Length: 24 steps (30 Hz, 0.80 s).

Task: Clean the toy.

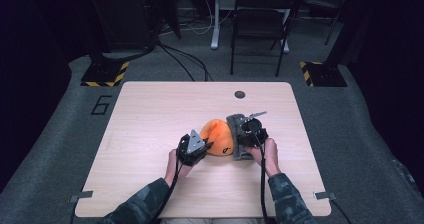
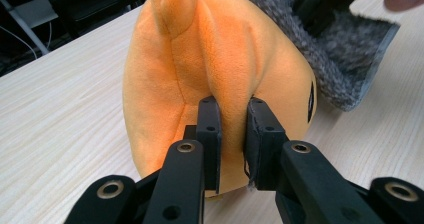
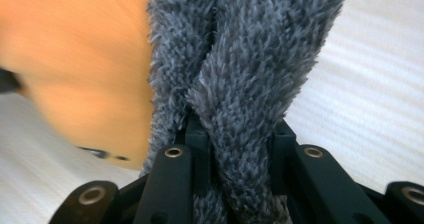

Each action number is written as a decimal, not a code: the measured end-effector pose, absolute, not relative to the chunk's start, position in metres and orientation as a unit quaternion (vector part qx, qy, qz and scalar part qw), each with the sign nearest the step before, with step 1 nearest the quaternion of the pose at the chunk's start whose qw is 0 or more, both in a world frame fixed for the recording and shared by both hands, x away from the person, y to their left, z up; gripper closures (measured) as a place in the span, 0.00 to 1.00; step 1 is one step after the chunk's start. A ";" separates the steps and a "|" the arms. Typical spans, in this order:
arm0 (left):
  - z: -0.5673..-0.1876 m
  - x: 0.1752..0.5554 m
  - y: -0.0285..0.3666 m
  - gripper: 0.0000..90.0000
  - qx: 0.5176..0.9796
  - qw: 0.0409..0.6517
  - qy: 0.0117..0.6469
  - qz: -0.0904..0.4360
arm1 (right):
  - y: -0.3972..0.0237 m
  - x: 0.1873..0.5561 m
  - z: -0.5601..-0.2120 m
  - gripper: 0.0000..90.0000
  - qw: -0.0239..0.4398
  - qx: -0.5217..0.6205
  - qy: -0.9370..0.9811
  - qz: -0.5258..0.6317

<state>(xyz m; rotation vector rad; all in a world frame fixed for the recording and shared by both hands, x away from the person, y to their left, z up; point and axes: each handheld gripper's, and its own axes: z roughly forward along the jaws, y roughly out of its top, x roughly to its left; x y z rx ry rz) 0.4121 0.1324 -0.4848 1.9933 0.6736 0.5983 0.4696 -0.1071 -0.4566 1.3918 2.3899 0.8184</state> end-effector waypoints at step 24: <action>-0.486 0.409 0.130 0.87 0.809 0.462 0.269 0.243 | -0.090 0.443 -0.398 0.80 0.134 0.413 0.800 0.415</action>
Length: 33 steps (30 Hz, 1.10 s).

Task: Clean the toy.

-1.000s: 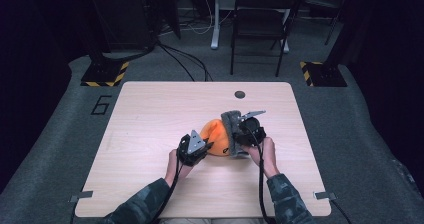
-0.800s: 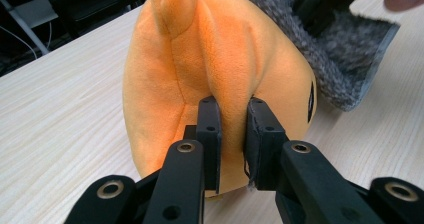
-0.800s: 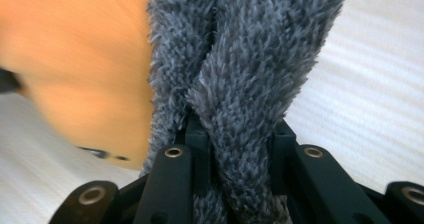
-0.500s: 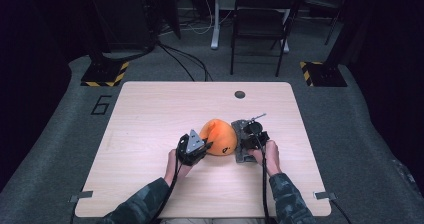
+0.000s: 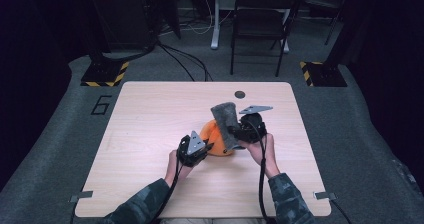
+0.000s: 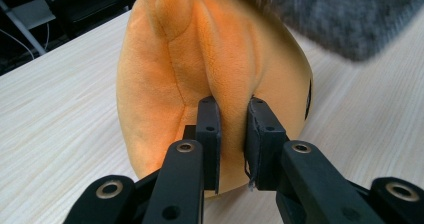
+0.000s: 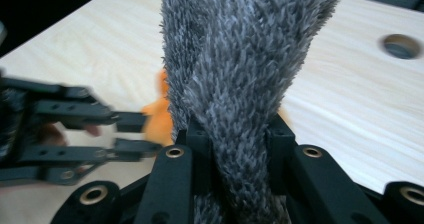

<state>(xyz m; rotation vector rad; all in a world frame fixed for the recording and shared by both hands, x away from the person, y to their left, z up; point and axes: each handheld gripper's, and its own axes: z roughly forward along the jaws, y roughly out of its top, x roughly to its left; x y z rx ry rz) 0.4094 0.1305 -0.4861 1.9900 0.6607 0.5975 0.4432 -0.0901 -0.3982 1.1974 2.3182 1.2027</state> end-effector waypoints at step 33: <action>-0.488 0.415 0.135 0.87 0.806 0.465 0.277 0.239 | -0.110 0.481 -0.489 0.79 0.130 0.489 0.833 0.225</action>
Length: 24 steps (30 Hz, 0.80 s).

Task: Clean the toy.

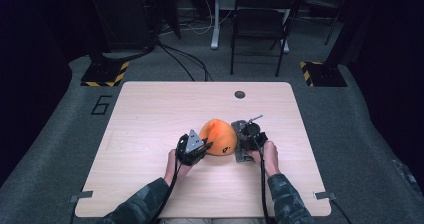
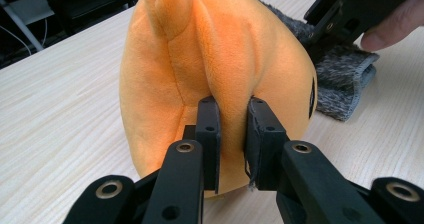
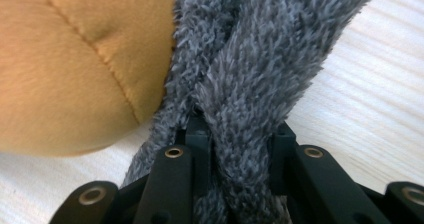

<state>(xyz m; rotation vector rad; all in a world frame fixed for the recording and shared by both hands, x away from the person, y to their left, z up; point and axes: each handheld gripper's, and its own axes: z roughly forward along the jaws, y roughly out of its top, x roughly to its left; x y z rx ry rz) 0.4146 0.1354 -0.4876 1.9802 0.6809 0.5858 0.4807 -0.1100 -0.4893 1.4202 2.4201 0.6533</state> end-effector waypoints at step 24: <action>-0.488 0.417 0.136 0.75 0.800 0.482 0.272 0.232 | -0.091 0.459 -0.439 0.80 0.155 0.441 0.806 0.363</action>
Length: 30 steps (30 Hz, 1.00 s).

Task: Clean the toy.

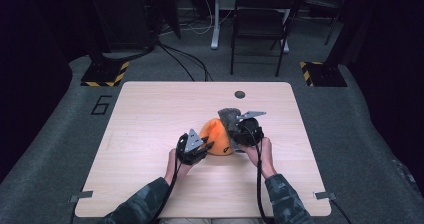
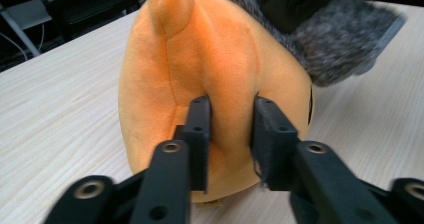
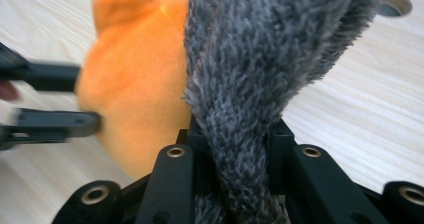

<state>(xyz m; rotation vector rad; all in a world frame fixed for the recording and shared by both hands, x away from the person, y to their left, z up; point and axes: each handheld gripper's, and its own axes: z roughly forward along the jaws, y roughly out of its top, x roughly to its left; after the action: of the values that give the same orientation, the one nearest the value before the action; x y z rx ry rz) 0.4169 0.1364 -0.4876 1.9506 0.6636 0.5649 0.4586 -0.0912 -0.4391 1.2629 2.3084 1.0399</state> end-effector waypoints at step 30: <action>-0.496 0.436 0.165 0.92 0.767 0.510 0.354 0.164 | -0.105 0.464 -0.446 0.81 0.166 0.461 0.797 0.353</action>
<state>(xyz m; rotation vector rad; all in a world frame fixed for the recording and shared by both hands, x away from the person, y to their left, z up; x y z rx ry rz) 0.4359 0.1645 -0.4965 1.8463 0.8518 0.3951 0.4643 -0.1047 -0.4458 1.3126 2.2698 1.0047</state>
